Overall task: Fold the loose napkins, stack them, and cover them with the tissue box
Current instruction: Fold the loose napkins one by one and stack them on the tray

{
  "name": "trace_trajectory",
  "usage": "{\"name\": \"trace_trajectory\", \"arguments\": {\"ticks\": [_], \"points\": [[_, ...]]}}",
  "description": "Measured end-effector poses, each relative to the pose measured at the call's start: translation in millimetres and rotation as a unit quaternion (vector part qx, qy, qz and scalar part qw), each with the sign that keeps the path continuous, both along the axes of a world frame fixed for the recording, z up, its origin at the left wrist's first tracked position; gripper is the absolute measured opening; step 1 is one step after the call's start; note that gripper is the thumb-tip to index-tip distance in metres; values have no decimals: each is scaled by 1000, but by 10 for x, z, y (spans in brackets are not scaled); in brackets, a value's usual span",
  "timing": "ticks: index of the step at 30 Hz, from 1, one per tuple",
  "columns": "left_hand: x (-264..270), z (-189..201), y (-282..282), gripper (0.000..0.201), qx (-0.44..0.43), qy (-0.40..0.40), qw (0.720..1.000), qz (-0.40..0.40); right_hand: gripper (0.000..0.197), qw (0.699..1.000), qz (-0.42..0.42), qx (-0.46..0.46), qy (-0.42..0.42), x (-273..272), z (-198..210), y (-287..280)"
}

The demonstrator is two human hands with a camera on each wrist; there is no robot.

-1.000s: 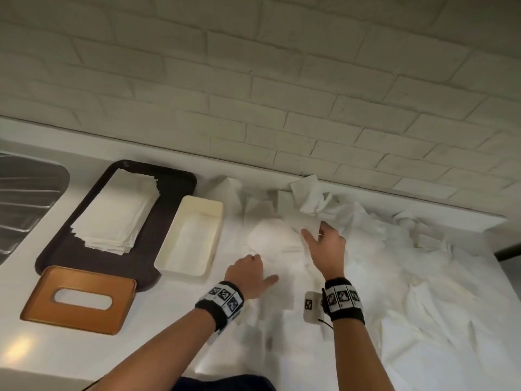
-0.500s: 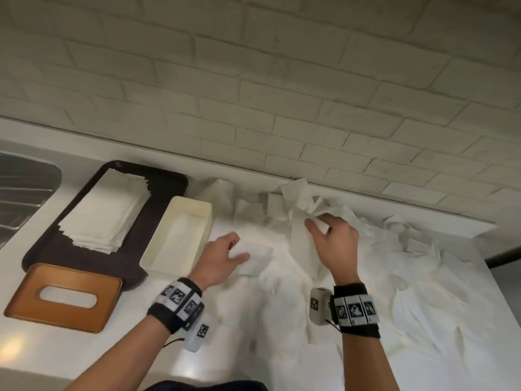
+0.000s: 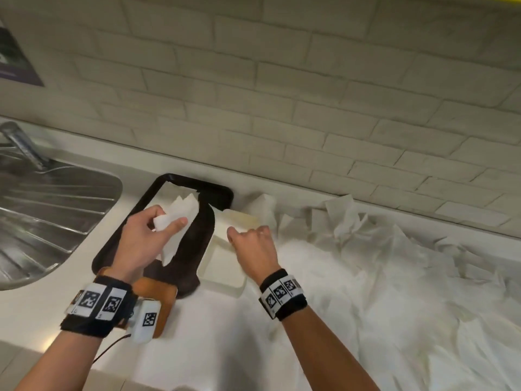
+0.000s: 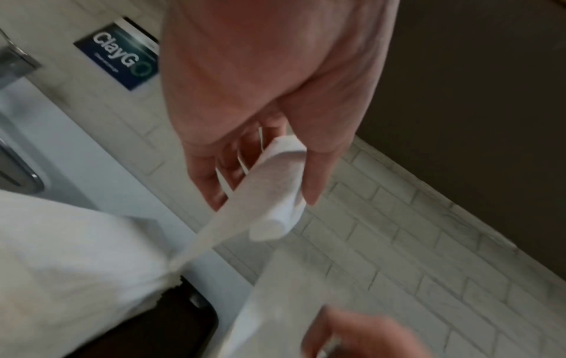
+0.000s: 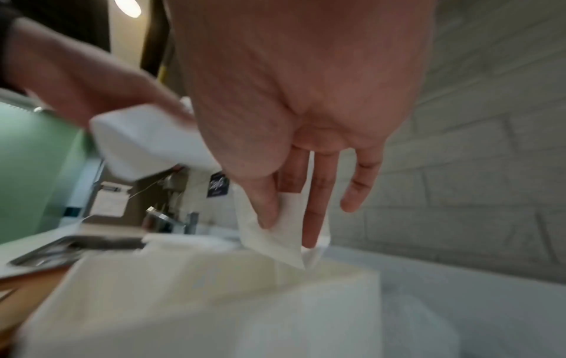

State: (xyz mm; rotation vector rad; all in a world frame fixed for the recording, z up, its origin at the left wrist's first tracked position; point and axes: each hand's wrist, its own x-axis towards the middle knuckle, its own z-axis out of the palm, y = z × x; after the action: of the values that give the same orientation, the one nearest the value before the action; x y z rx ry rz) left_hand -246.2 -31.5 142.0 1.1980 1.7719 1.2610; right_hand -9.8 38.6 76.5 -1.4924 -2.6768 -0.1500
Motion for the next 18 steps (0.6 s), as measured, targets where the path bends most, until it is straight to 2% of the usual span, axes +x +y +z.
{"name": "trace_trajectory", "arguments": {"ticks": [4, 8, 10, 11, 12, 13, 14, 15, 16, 17, 18], "points": [[-129, -19, 7, 28, 17, -43, 999, 0, 37, 995, 7, -69, -76, -201, -309, -190], [-34, -65, 85, 26, 19, -98, 995, -18, 26, 992, 4, -88, -89, -283, -367, -235], [94, -37, 144, 21, 27, -121, 992, -17, 15, 989, 7, -134, -64, -245, -355, -203], [150, -45, 180, 19, 28, -131, 991, -13, 16, 985, 4, -168, -41, -210, -320, -178], [201, -61, 219, 16, 28, -146, 989, -9, 20, 981, -5, -196, 8, -169, -263, -156], [245, -88, 256, 16, 30, -168, 985, -9, 20, 970, -23, -218, 104, -123, -206, -145], [291, -112, 292, 18, 34, -192, 981, -8, 16, 940, -49, -236, 240, -82, -94, -160], [348, -123, 324, 20, 38, -211, 977, -9, 15, 880, -81, -259, 389, -53, 29, -190], [424, -115, 350, 22, 43, -228, 973, -10, 21, 795, -113, -288, 521, -34, 131, -236], [495, -115, 378, 23, 42, -239, 970, -13, 29, 714, -133, -315, 611, -35, 220, -282], [577, -86, 397, 21, 43, -245, 968, -20, 39, 664, -144, -328, 657, -48, 283, -311]]}}
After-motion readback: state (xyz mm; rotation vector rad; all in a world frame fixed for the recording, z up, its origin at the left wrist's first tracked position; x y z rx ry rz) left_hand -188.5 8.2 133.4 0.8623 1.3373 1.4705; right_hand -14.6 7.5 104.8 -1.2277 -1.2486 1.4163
